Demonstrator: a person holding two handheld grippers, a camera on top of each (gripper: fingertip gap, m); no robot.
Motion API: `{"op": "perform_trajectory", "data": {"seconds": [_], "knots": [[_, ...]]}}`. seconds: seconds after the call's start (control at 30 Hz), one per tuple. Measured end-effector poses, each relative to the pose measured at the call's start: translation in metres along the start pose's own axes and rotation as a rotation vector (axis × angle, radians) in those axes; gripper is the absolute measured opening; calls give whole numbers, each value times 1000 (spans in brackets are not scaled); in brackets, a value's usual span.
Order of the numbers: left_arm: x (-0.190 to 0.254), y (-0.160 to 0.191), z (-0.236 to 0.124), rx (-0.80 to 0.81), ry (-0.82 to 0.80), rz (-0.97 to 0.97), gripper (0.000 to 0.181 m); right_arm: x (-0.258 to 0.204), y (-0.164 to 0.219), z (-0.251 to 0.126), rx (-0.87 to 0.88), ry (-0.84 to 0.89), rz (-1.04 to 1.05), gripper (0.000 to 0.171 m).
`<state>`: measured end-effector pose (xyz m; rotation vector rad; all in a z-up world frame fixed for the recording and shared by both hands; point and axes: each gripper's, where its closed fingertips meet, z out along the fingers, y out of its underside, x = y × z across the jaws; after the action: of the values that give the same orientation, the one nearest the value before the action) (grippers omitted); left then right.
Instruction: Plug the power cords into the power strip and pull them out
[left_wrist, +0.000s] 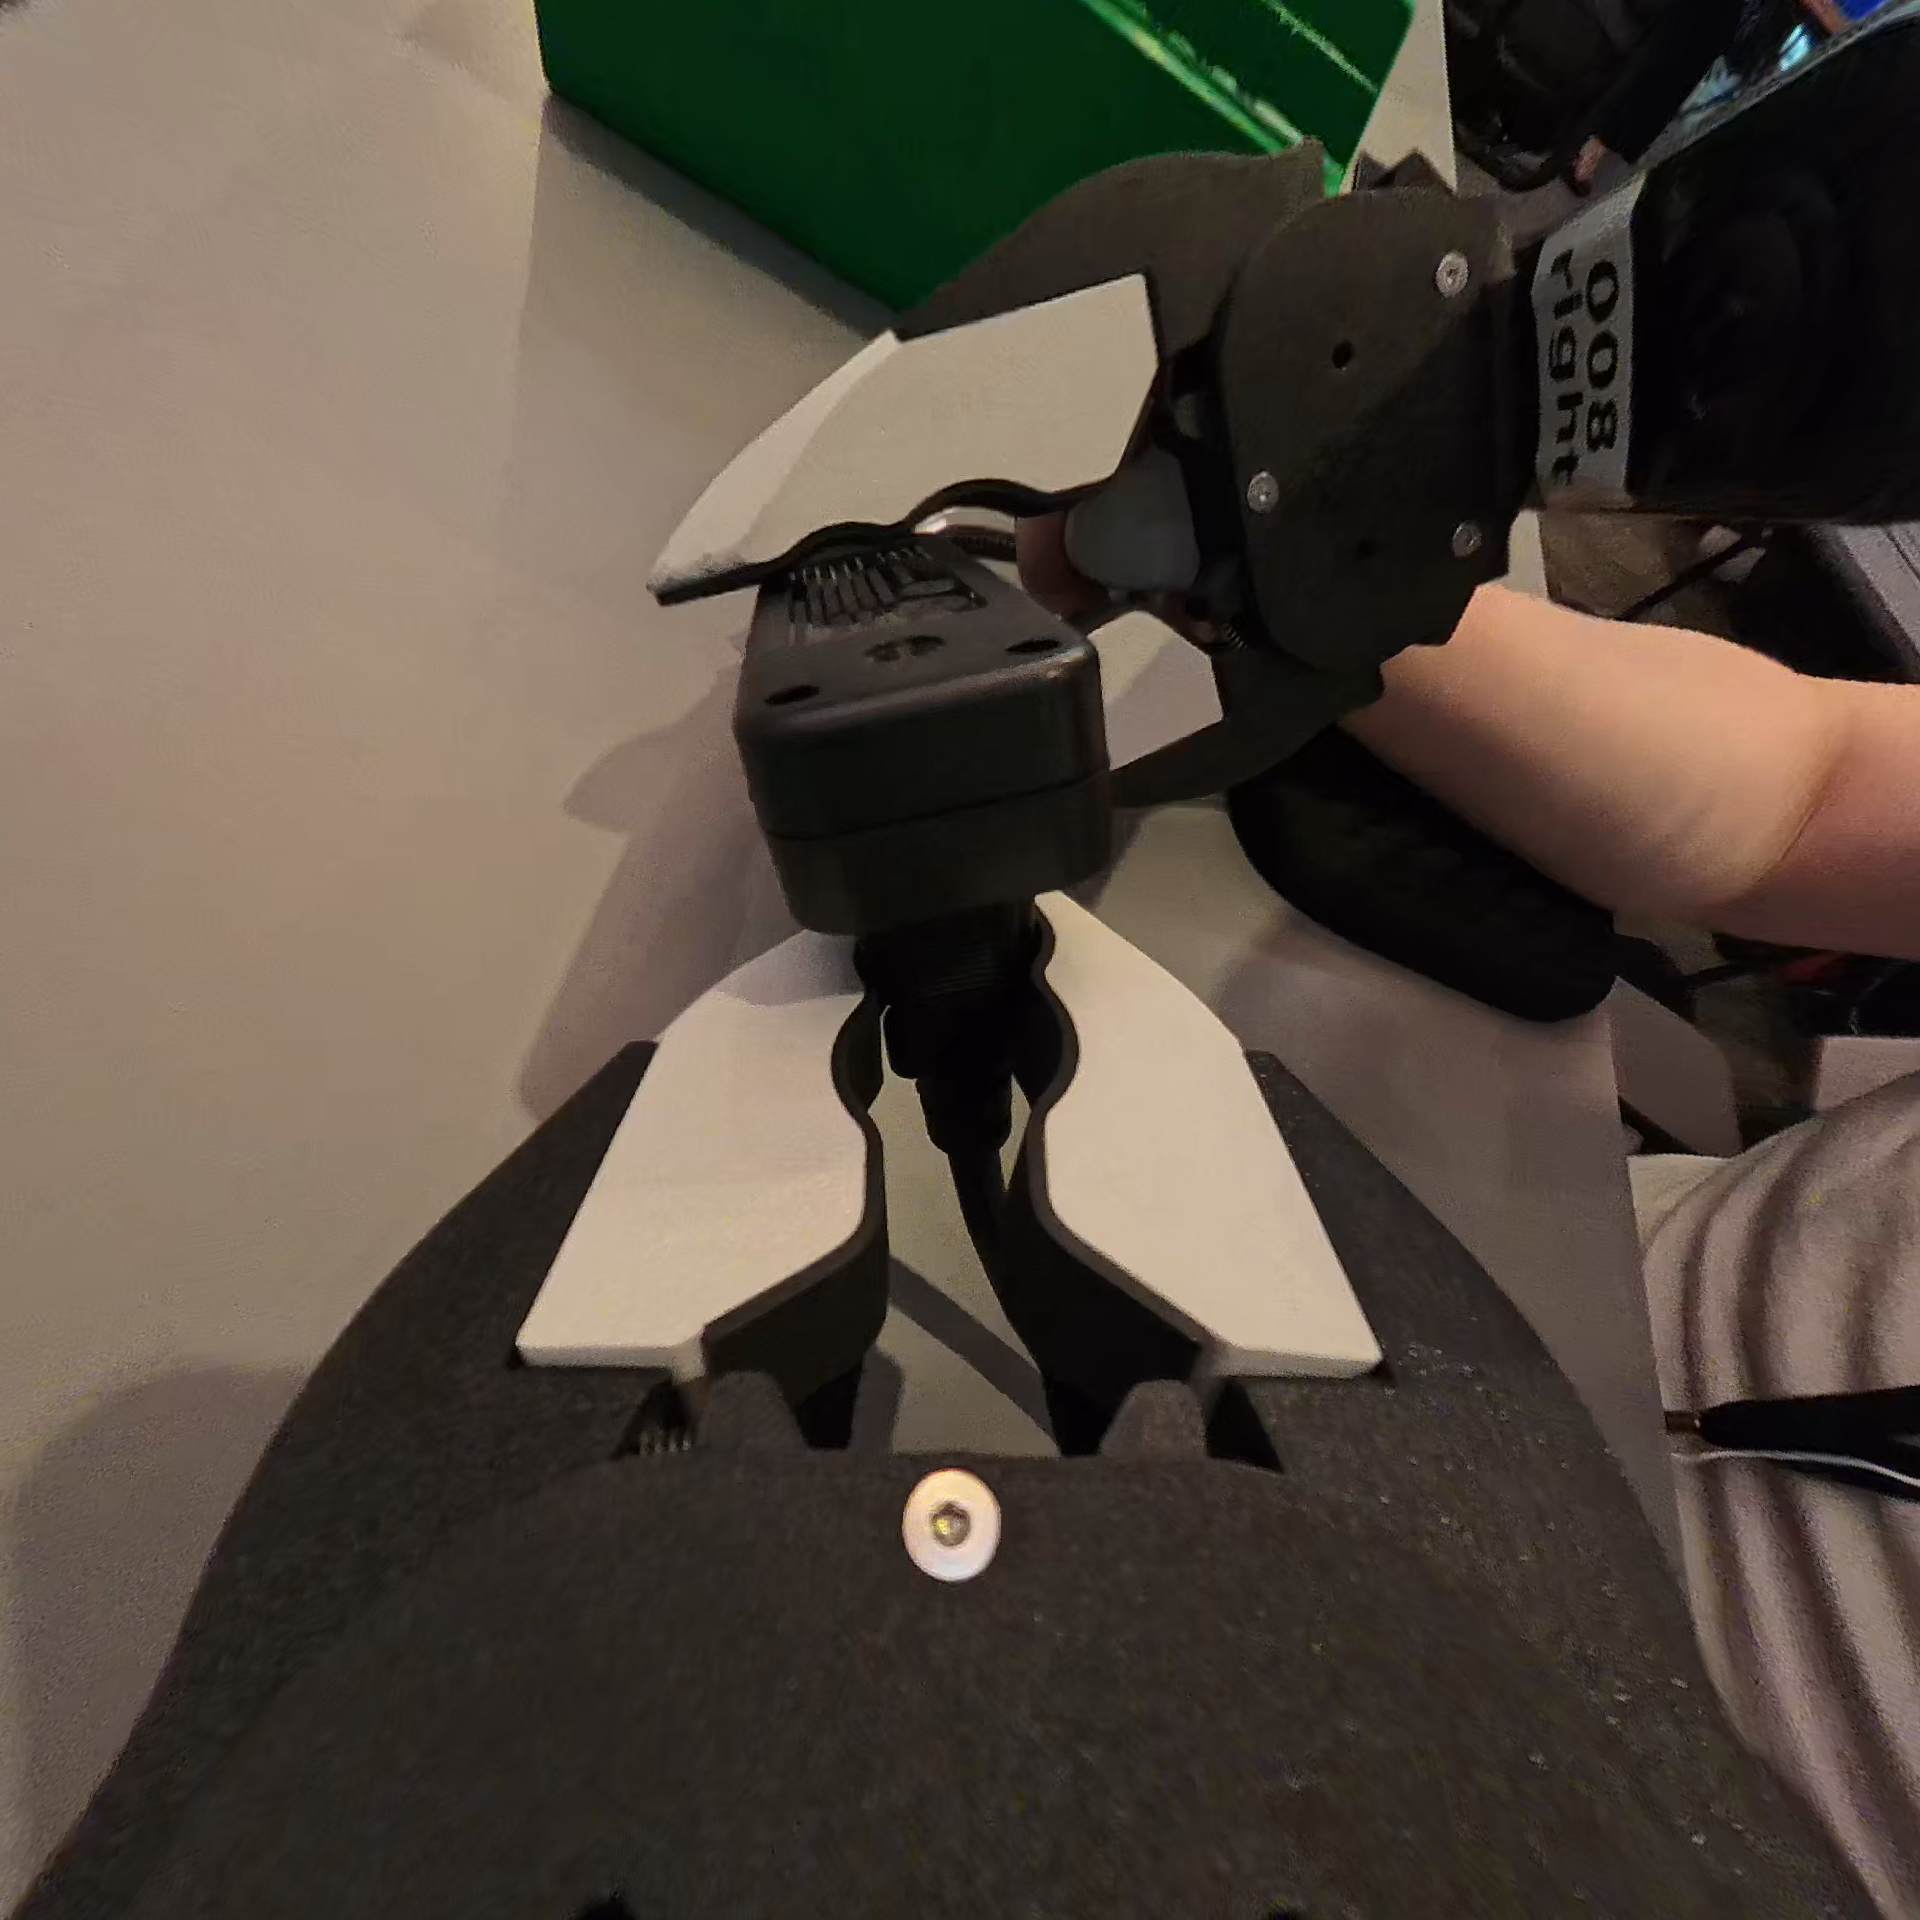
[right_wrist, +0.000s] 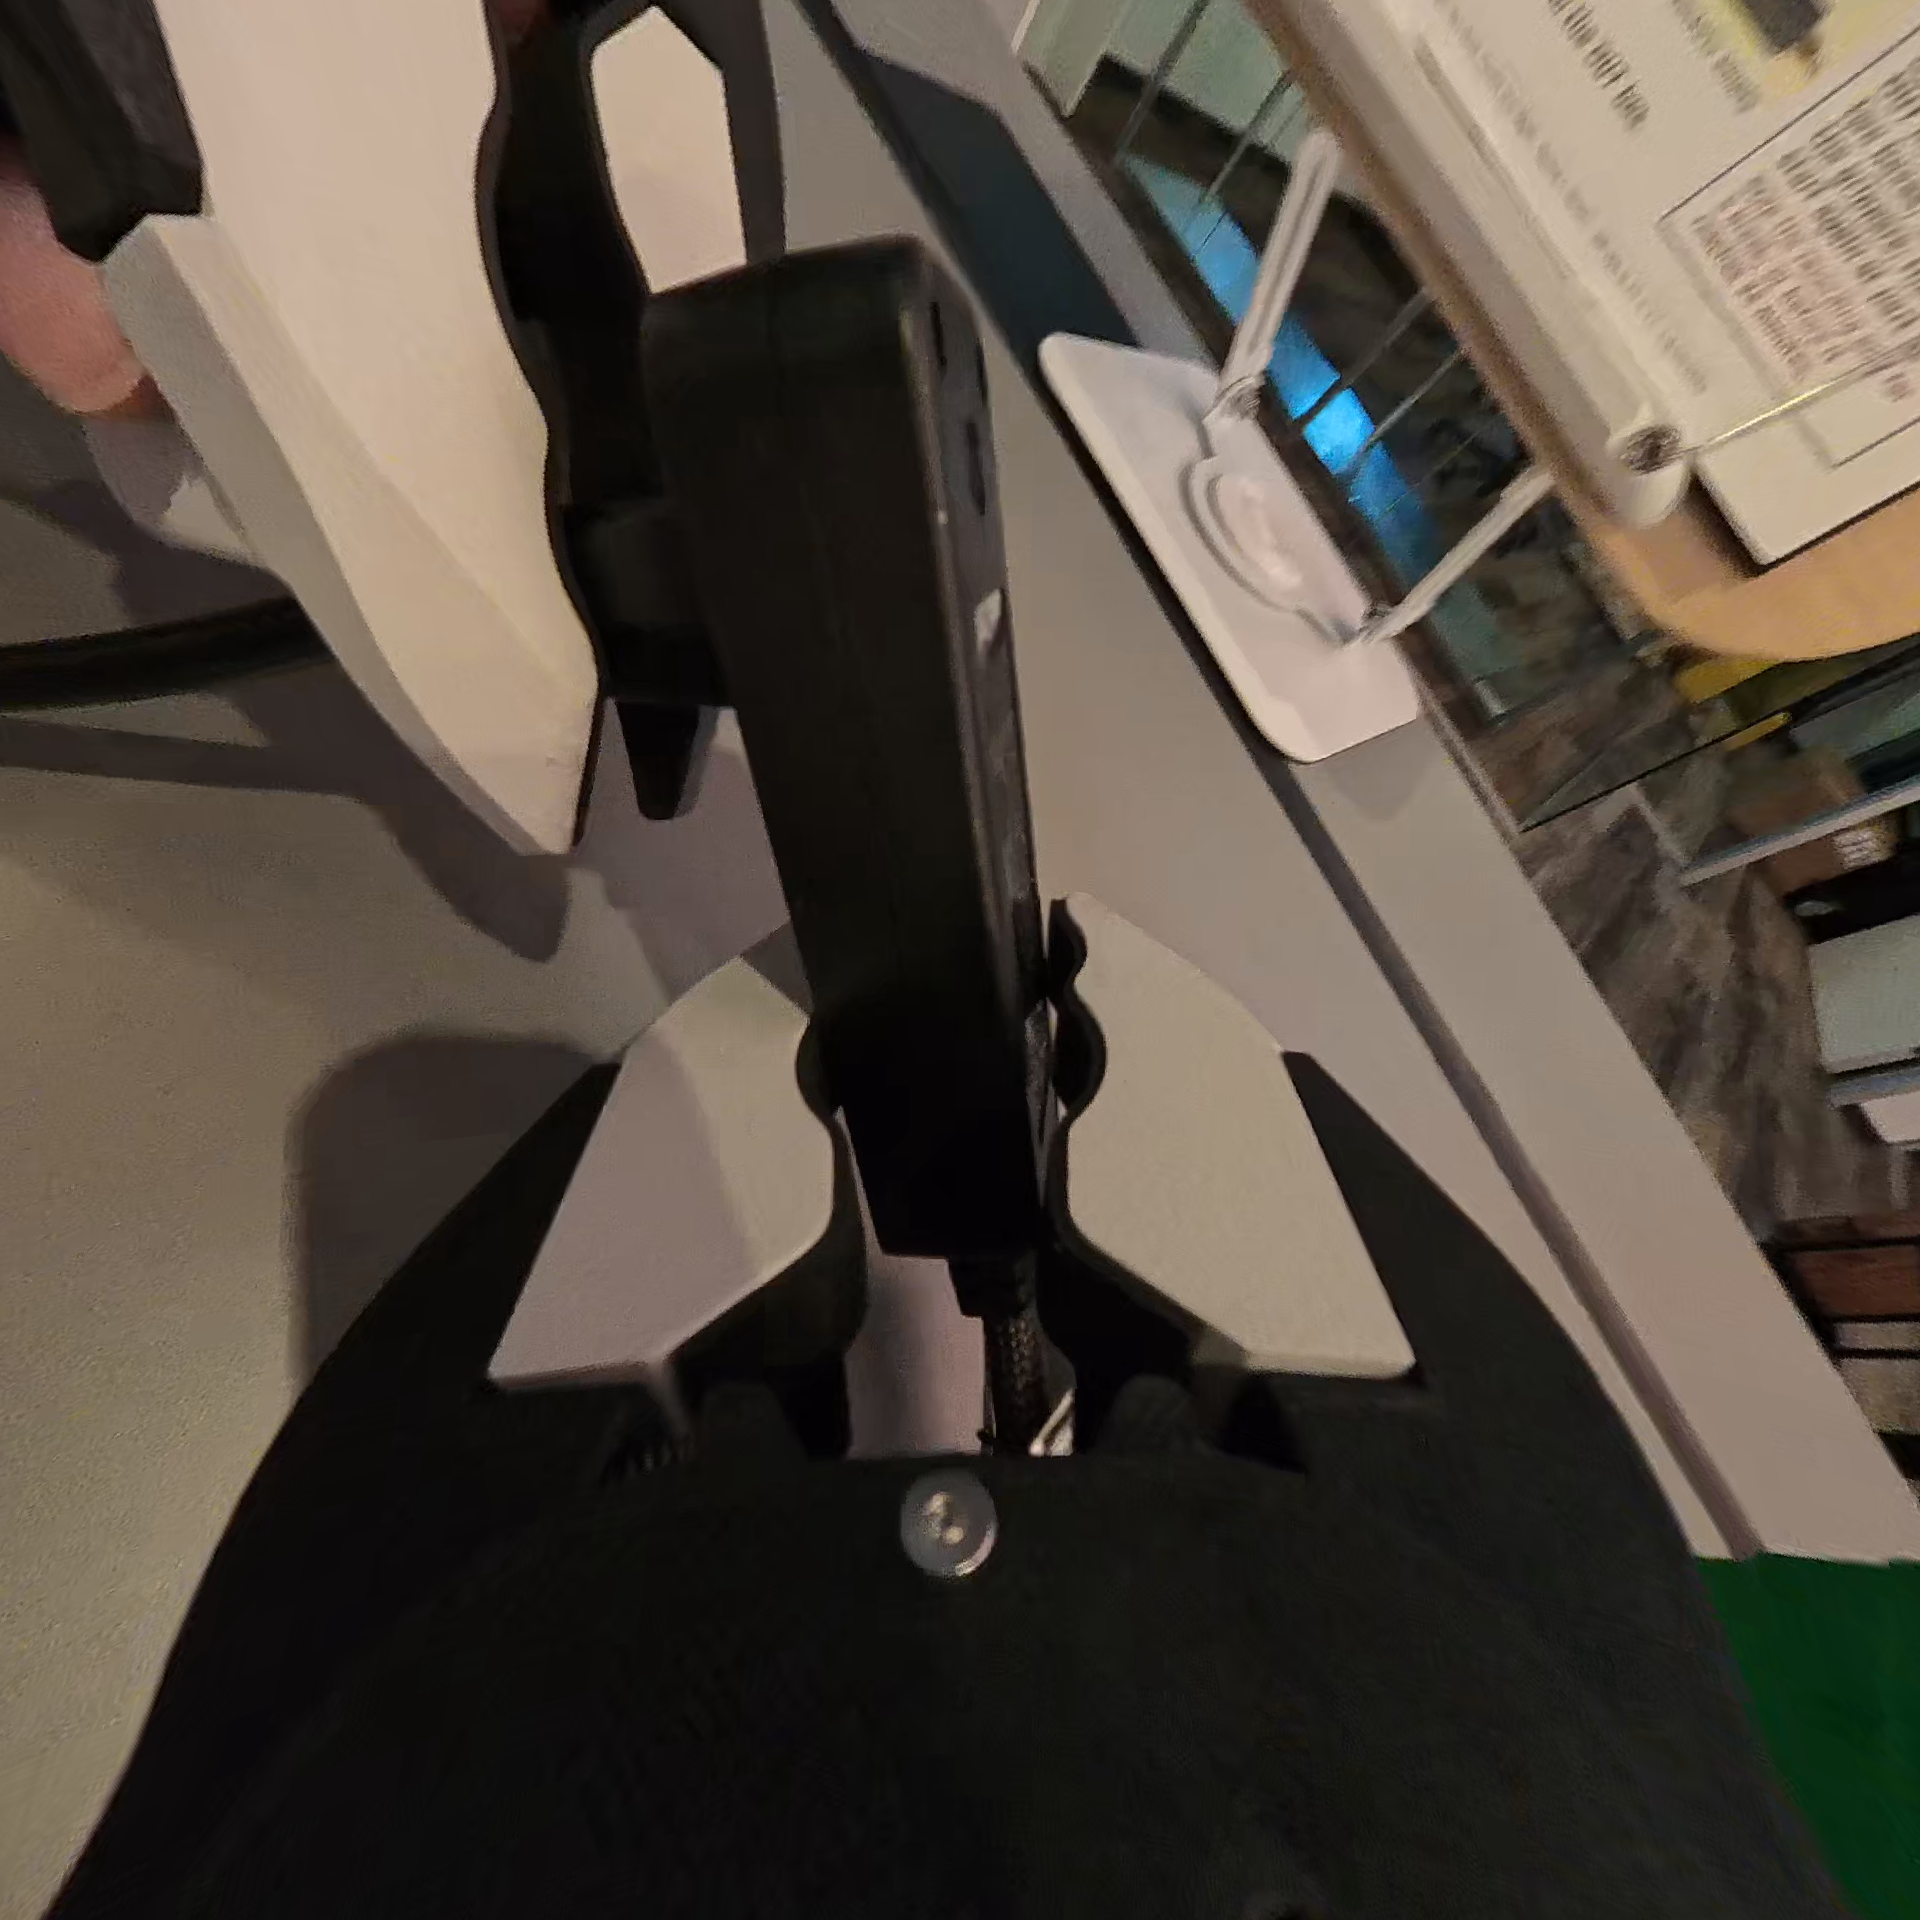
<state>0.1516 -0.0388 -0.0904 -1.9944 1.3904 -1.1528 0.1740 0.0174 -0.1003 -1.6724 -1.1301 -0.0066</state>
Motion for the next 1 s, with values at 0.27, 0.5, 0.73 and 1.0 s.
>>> {"op": "perform_trajectory", "data": {"seconds": [0.27, 0.5, 0.73, 1.0], "knots": [[5, -2, -3, -11, 11, -49, 21, 3, -11, -4, 58, 27, 9, 38], [12, 11, 4, -95, 82, -133, 21, -12, -21, -1, 93, 9, -94, 36], [6, 9, 5, -88, 60, -164, 21, -10, -8, 8, -15, 7, -48, 33], [8, 4, -2, -58, 66, -164, 21, -7, -5, 9, 2, -7, 35, 32]]}}
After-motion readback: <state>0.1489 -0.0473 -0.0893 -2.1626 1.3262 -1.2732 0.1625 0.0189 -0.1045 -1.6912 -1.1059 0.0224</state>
